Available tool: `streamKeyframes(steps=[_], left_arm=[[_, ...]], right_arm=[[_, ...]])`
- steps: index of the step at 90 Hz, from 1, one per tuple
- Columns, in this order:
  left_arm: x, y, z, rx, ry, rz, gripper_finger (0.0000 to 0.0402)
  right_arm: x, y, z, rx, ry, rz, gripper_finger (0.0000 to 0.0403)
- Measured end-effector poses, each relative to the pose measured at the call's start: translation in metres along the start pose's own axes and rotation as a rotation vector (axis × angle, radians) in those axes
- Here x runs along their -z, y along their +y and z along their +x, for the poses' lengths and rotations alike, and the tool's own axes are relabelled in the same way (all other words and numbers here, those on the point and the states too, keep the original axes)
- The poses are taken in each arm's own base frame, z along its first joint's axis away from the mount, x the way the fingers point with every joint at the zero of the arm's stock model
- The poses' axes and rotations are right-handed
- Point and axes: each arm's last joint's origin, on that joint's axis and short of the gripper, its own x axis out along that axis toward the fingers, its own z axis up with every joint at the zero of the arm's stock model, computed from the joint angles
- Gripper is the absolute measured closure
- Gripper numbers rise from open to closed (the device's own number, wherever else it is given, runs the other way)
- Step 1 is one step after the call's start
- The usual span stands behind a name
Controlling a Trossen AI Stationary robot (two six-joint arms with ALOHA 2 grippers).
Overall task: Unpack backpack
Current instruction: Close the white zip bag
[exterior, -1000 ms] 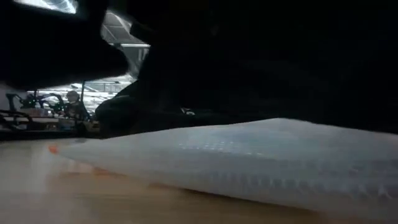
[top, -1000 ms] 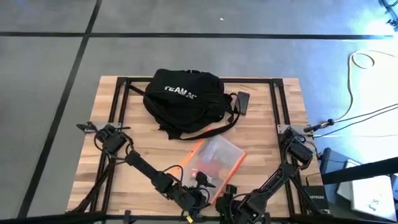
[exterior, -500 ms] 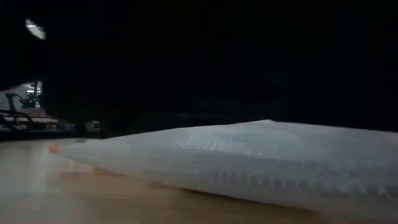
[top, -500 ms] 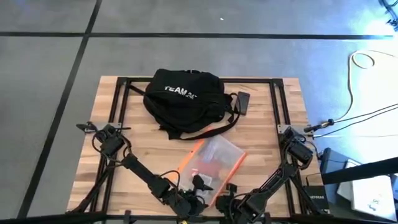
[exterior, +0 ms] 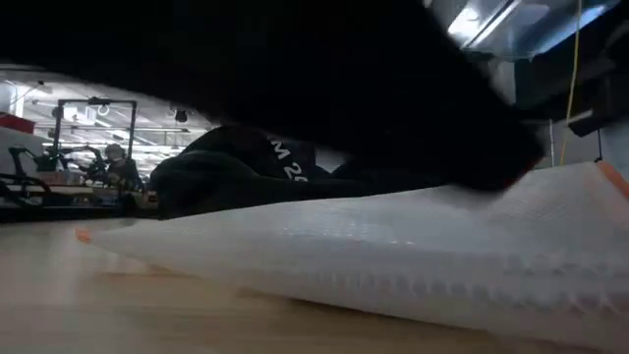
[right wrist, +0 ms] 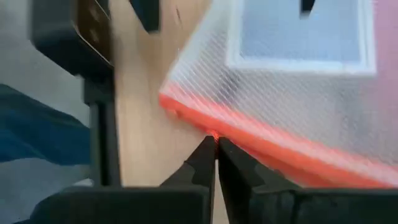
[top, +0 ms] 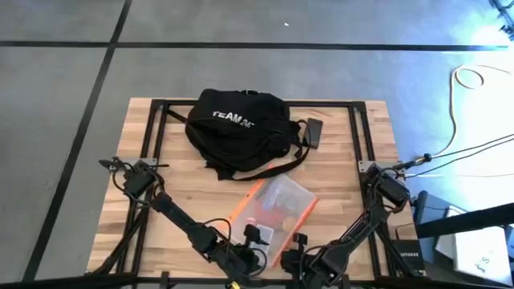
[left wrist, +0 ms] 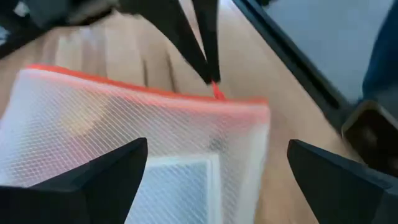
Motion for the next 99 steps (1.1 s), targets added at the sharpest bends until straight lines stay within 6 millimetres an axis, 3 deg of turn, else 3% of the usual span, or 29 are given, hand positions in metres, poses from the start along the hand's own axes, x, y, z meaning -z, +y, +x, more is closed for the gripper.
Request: streamKeyframes(steps=[26,52,71,99], left_arm=[[-0.004,-0.005,-0.003,0.0,-0.043,0.091,0.0029],[-0.004,0.003,0.001,-0.019,-0.032,0.115,0.0029],[-0.003,0.004,0.002,-0.004,-0.029,0.106,0.0029],[-0.002,0.002,0.004,0.02,-0.03,0.066,0.0029]], right_arm=[[-0.004,-0.002,0.002,0.005,-0.013,-0.016,0.0403],[-0.012,-0.003,-0.004,0.001,-0.045,-0.008,0.0403],[-0.02,-0.004,-0.015,-0.003,-0.092,-0.011,0.0403],[-0.032,-0.005,-0.011,-0.031,-0.142,-0.027,0.0403]])
